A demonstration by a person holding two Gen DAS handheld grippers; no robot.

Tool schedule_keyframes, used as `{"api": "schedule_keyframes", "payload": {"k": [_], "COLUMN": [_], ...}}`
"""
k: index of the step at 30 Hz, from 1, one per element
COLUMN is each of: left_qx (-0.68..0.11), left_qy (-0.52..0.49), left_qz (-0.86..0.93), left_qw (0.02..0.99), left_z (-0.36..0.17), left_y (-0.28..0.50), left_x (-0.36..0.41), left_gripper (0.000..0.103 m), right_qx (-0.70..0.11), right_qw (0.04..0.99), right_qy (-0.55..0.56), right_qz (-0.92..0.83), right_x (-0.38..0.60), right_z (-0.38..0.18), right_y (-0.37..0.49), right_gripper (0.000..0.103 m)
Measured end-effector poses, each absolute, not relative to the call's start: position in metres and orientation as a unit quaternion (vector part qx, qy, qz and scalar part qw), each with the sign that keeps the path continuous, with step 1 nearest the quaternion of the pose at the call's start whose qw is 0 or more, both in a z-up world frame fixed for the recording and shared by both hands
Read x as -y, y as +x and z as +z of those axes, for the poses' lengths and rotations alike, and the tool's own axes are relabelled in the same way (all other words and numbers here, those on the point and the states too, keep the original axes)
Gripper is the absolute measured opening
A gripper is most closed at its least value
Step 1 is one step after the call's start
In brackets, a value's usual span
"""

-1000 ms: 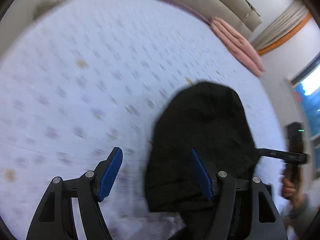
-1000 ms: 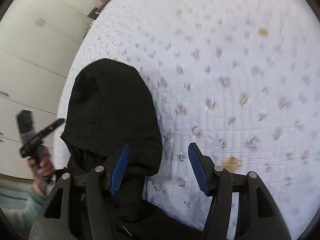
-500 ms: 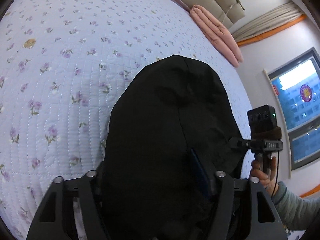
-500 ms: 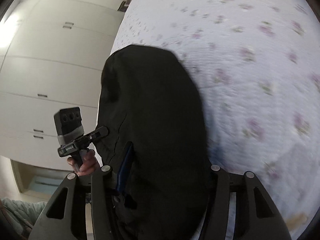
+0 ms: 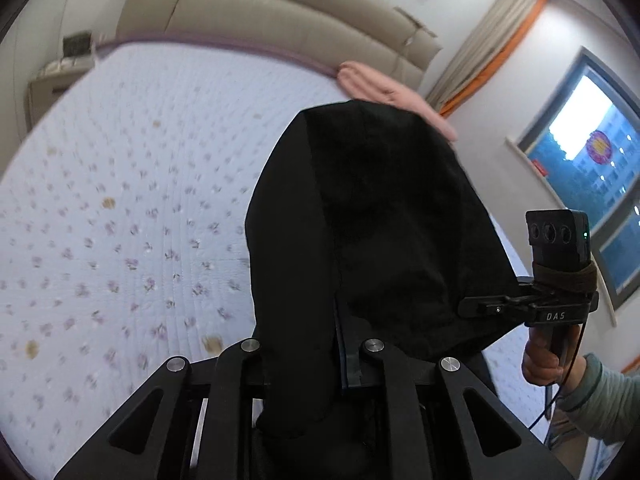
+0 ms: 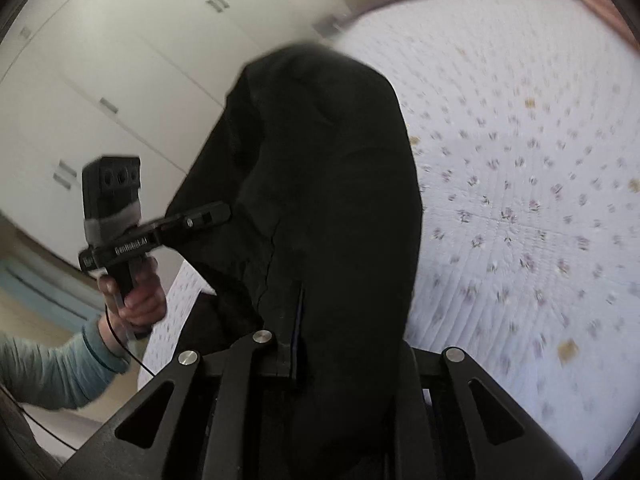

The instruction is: Fold large clothes

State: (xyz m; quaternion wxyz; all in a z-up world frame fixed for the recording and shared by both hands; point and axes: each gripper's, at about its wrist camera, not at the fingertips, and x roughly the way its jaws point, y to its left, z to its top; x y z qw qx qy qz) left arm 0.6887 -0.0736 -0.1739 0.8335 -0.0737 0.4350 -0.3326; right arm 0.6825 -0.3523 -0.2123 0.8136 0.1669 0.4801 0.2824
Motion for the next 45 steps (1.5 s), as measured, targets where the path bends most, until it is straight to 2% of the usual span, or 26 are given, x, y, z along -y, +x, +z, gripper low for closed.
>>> {"api": "schedule_keyframes", "payload": {"k": [6,10,12,14,16,18,20,23,24,26,28,32,35,38,41,45], "left_qx": [-0.411,-0.427,-0.454,-0.506,-0.554,-0.597,-0.612,-0.58,-0.564,-0.531,-0.493,-0.455,-0.471,-0.526,-0.576,-0.57], "left_qy": [-0.04,-0.005,0.017,0.051,0.077,0.076,0.053,0.035,0.031,0.026,0.013,-0.044,-0.002,0.017,0.03,0.029], "left_qz": [-0.357,-0.375,-0.372,-0.348,-0.319,-0.284,-0.257,-0.243,-0.245,-0.253,-0.266,-0.322,-0.323,-0.308,-0.28,-0.258], "left_qw": [0.838,0.823,0.809,0.787,0.765,0.746,0.746,0.777,0.788,0.808,0.828,0.829,0.821,0.792,0.768,0.78], "left_z": [-0.125,-0.117,-0.128,-0.156,-0.187,-0.215,-0.223,-0.2,-0.189,-0.165,-0.141,-0.117,-0.139,-0.194,-0.248,-0.271], "left_y": [0.594,0.519,0.486,0.452,0.429,0.416,0.411,0.418,0.424,0.433,0.446,0.463,0.461,0.445,0.428,0.421], "left_x": [0.057,0.044,0.035,0.028,0.017,0.0,-0.017,-0.023,-0.02,-0.009,0.006,0.039,0.066,0.069,0.073,0.078], "left_gripper": [0.018,0.019,0.026,0.027,0.027,0.027,0.026,0.026,0.026,0.026,0.026,0.026,0.026,0.026,0.026,0.026], "right_qx": [-0.463,-0.459,-0.466,-0.493,-0.523,-0.569,-0.599,-0.604,-0.592,-0.562,-0.535,-0.493,-0.522,-0.565,-0.619,-0.627], "right_qw": [0.836,0.849,0.855,0.844,0.828,0.801,0.785,0.789,0.798,0.817,0.826,0.834,0.823,0.797,0.762,0.758], "right_qy": [0.113,0.053,-0.013,-0.072,-0.107,-0.129,-0.104,-0.033,-0.008,0.049,0.103,0.17,0.14,0.119,0.101,0.103], "right_qz": [0.272,0.256,0.228,0.2,0.173,0.135,0.118,0.107,0.109,0.119,0.142,0.183,0.175,0.177,0.161,0.147], "right_x": [0.328,0.303,0.29,0.281,0.283,0.291,0.311,0.332,0.334,0.345,0.344,0.32,0.294,0.272,0.28,0.281], "right_z": [-0.16,-0.142,-0.143,-0.156,-0.174,-0.2,-0.213,-0.202,-0.192,-0.169,-0.152,-0.141,-0.163,-0.212,-0.267,-0.296], "right_y": [0.586,0.516,0.477,0.444,0.423,0.4,0.383,0.377,0.379,0.392,0.406,0.438,0.453,0.438,0.417,0.404], "right_gripper": [0.019,0.019,0.022,0.024,0.033,0.033,0.033,0.034,0.038,0.04,0.053,0.056,0.056,0.055,0.05,0.049]}}
